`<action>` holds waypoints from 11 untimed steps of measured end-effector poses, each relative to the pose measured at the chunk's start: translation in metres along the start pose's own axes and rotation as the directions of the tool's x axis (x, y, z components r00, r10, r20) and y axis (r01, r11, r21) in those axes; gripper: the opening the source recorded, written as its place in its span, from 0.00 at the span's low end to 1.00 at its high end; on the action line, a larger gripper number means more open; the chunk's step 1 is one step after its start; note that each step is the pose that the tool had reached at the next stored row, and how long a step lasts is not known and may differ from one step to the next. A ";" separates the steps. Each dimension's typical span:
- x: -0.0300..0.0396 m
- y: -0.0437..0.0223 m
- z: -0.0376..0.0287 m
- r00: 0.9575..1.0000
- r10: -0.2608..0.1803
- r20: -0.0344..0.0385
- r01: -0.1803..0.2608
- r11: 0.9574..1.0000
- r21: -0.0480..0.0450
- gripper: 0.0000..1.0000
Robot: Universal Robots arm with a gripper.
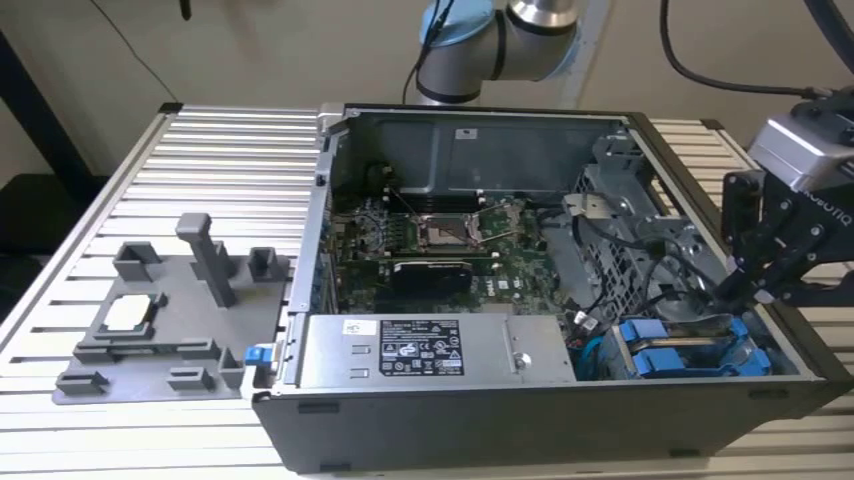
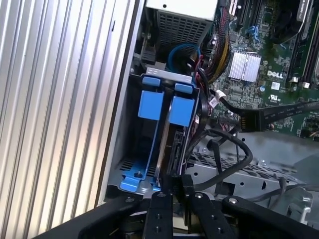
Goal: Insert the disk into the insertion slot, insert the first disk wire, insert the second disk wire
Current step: 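Insert the first disk wire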
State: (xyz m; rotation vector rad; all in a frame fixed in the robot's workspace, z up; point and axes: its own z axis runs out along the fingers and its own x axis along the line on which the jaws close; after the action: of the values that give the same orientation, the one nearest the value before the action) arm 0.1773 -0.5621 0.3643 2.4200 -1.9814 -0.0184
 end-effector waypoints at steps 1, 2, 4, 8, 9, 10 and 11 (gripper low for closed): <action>0.0008 0.0006 0.0002 1.000 0.003 0.001 -0.003 1.000 0.000 0.19; 0.0012 0.0011 0.0005 1.000 0.006 0.001 -0.006 1.000 0.000 0.19; 0.0010 0.0017 0.0011 1.000 0.020 0.002 -0.020 1.000 -0.001 0.19; 0.0008 0.0029 0.0020 0.998 0.059 0.002 -0.059 0.998 -0.001 0.19; 0.0008 0.0035 0.0022 0.998 0.068 0.003 -0.068 0.998 0.000 0.19; 0.0006 0.0043 0.0022 0.997 0.074 0.010 -0.074 0.997 0.000 0.19; 0.0004 0.0050 0.0024 0.997 0.078 0.020 -0.078 0.997 0.002 0.19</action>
State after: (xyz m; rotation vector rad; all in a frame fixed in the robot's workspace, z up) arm 0.1724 -0.5635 0.3621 2.3514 -2.0835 -0.0398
